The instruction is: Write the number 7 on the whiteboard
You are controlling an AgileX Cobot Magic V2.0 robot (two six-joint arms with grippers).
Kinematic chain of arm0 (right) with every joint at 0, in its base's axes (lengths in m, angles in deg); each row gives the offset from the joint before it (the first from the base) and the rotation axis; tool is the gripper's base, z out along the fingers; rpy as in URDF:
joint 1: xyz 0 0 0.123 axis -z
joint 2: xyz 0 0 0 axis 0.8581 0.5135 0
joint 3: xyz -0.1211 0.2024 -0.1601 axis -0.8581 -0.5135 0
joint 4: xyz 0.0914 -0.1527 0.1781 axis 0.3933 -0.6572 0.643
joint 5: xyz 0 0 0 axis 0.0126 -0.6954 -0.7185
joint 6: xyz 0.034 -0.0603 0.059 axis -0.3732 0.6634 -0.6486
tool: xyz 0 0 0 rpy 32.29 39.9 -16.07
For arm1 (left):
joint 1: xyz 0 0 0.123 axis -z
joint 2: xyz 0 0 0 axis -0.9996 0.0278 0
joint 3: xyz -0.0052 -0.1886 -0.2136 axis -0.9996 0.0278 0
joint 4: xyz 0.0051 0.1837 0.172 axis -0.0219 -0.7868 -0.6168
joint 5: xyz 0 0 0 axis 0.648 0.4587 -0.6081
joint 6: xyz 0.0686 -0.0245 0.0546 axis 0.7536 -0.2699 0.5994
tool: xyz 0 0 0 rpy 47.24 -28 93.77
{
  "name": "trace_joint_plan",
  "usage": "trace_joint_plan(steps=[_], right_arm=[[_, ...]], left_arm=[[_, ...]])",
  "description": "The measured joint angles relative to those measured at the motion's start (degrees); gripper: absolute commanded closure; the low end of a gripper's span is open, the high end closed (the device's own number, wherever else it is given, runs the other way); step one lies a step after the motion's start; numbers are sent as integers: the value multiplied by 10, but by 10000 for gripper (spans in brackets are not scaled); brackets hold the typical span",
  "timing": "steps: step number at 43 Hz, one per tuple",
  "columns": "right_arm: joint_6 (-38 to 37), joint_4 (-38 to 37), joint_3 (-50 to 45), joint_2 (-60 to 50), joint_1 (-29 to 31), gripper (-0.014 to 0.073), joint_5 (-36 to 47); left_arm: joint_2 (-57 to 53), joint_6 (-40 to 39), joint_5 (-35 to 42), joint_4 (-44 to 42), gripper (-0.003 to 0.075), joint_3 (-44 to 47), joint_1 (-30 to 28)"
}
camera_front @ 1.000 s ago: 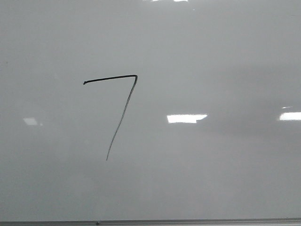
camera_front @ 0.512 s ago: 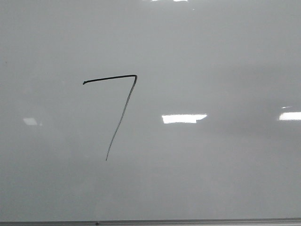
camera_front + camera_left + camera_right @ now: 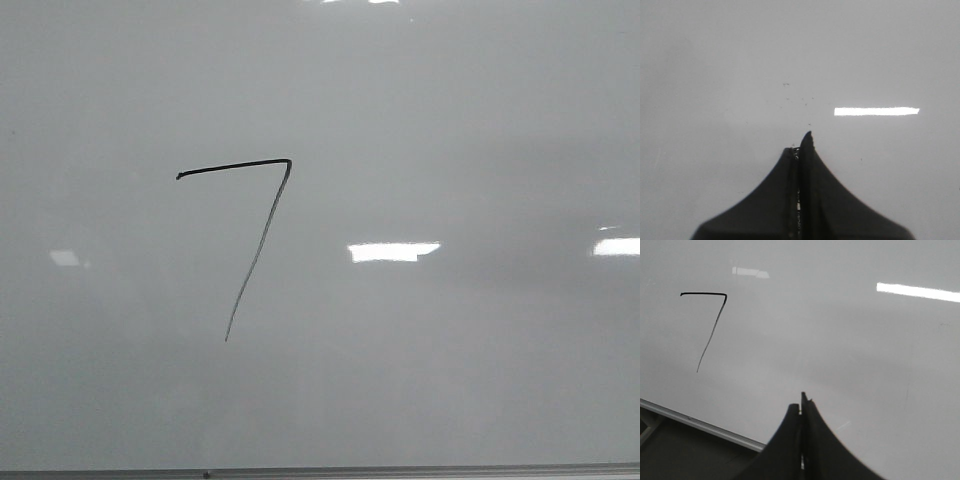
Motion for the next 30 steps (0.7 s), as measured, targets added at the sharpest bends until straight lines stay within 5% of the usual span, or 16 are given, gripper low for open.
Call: trace_joint_plan(steps=[16, 30], right_arm=[[0, 0, 0, 0, 0, 652, 0], [0, 0, 0, 0, 0, 652, 0]], left_arm=[[-132, 0, 41, -13, 741, 115, 63], [-231, 0, 49, -9, 741, 261, 48]])
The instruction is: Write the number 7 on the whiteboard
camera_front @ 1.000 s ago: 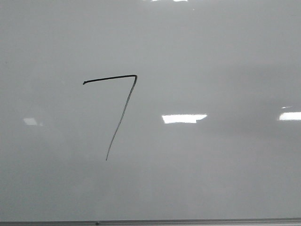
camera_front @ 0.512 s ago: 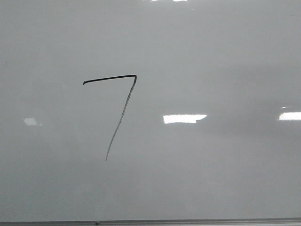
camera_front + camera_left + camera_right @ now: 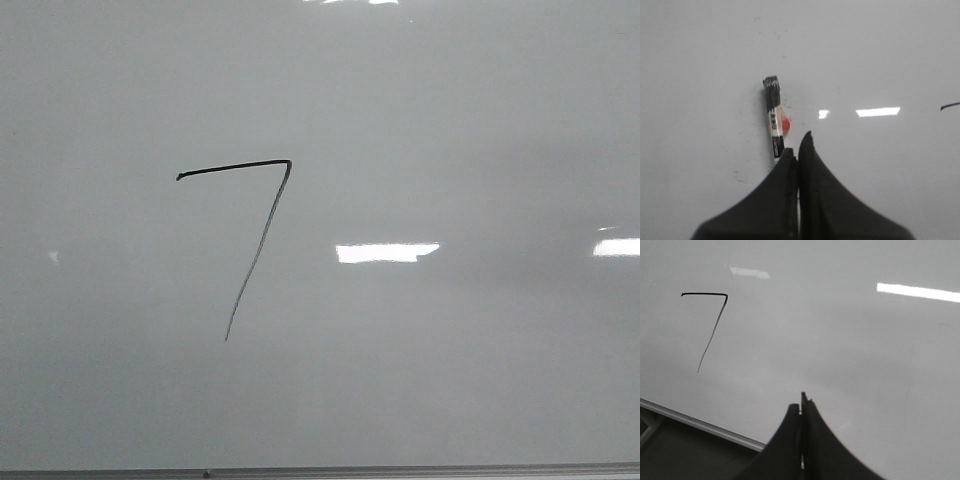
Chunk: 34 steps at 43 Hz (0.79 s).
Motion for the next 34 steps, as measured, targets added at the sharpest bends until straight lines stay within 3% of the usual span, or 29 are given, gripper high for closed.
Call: trace_joint_plan(steps=[11, 34], right_arm=[[0, 0, 0, 0, 0, 652, 0], [0, 0, 0, 0, 0, 652, -1]], left_arm=[[0, 0, 56, 7, 741, 41, -2], [0, 0, 58, 8, 741, 41, -2]])
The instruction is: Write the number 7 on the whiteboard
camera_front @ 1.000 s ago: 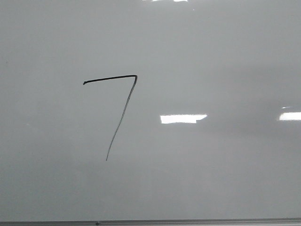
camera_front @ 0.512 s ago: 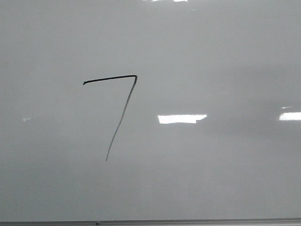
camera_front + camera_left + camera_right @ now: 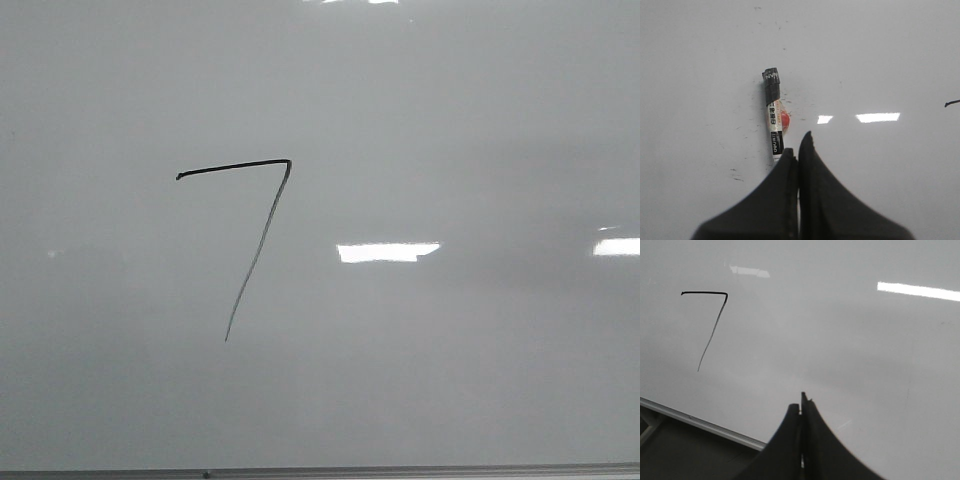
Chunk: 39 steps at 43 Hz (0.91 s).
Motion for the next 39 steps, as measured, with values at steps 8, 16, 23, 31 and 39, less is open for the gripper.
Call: trace_joint_plan(steps=[8, 16, 23, 31, 39], right_arm=[[0, 0, 0, 0, 0, 652, 0], [0, 0, 0, 0, 0, 652, 0], [0, -2, -2, 0, -1, 652, 8], [-31, -57, -42, -17, -1, 652, 107], [-218, -208, -127, -68, 18, 652, 216]], left_arm=[[0, 0, 0, 0, 741, 0, 0], [0, 0, 0, 0, 741, 0, 0], [0, 0, 0, 0, 741, 0, 0], [0, 0, 1, 0, 741, 0, 0], [0, 0, 1, 0, 741, 0, 0]])
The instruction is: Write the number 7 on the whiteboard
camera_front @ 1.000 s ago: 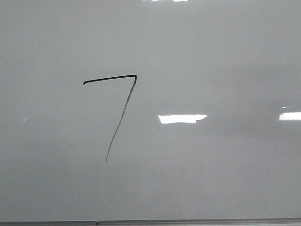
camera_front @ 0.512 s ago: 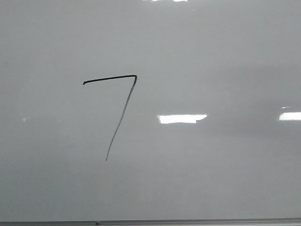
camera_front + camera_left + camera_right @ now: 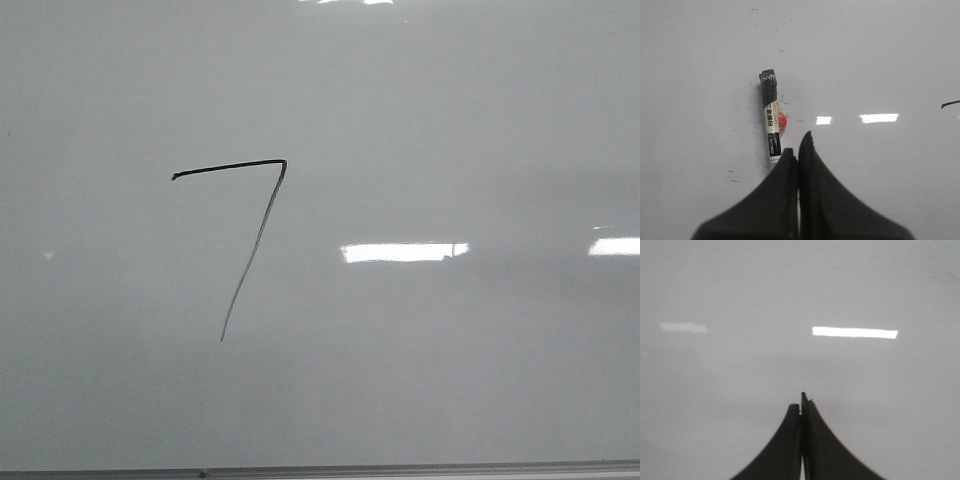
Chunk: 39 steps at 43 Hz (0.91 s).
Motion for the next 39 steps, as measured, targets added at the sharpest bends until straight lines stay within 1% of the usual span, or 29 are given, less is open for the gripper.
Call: trace_joint_plan(steps=[1, 4, 9, 13, 20, 39], right_arm=[[-30, -22, -13, -9, 6, 652, 5], [-77, -59, -41, -29, 17, 652, 15], [-105, -84, -83, -62, 29, 652, 18], [-112, -89, -102, -85, 32, 652, 15], [-112, -89, -103, -118, 33, 652, 2], [-98, -90, -103, -123, 33, 652, 0]], left_arm=[[0, 0, 0, 0, 741, 0, 0], [0, 0, 0, 0, 741, 0, 0], [0, 0, 0, 0, 741, 0, 0], [0, 0, 1, 0, 741, 0, 0], [0, 0, 1, 0, 741, 0, 0], [0, 0, 2, 0, 741, 0, 0]])
